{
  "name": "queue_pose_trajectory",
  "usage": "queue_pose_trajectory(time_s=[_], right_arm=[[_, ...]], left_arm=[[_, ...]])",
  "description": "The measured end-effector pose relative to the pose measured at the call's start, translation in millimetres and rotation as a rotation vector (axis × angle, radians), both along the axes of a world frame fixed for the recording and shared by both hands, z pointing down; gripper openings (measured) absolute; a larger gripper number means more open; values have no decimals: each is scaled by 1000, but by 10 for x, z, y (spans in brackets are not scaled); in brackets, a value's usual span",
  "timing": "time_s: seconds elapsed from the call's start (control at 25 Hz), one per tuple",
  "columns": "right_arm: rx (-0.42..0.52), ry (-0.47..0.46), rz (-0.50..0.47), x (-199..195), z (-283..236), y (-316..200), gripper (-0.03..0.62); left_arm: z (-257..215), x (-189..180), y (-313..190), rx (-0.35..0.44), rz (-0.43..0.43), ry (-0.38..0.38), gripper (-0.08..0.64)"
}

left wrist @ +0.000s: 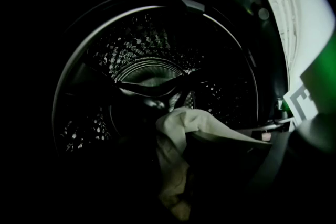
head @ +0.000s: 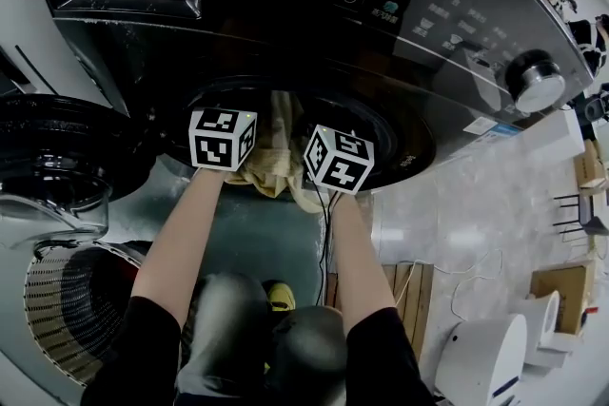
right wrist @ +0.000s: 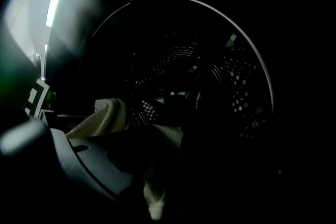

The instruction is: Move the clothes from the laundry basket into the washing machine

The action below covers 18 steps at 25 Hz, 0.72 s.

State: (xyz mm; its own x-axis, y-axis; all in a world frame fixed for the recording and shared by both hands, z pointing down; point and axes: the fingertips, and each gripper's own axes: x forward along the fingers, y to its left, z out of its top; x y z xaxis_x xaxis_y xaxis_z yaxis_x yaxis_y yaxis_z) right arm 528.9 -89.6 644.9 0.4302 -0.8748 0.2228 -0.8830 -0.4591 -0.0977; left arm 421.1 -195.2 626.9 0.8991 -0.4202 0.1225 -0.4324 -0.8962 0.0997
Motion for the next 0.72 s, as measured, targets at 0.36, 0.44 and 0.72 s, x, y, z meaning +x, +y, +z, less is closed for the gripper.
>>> queue_pose_trajectory(time_s=[0.36, 0.44, 0.72], right_arm=[[13, -9, -12, -35, -103, -32, 231], [20, -13, -12, -31, -106, -20, 230], [38, -6, -14, -37, -151, 4, 219]], left_arm=[[133, -9, 7, -43, -16, -42, 153], [106, -3, 14, -38, -16, -39, 153], [65, -40, 1, -34, -27, -35, 153]])
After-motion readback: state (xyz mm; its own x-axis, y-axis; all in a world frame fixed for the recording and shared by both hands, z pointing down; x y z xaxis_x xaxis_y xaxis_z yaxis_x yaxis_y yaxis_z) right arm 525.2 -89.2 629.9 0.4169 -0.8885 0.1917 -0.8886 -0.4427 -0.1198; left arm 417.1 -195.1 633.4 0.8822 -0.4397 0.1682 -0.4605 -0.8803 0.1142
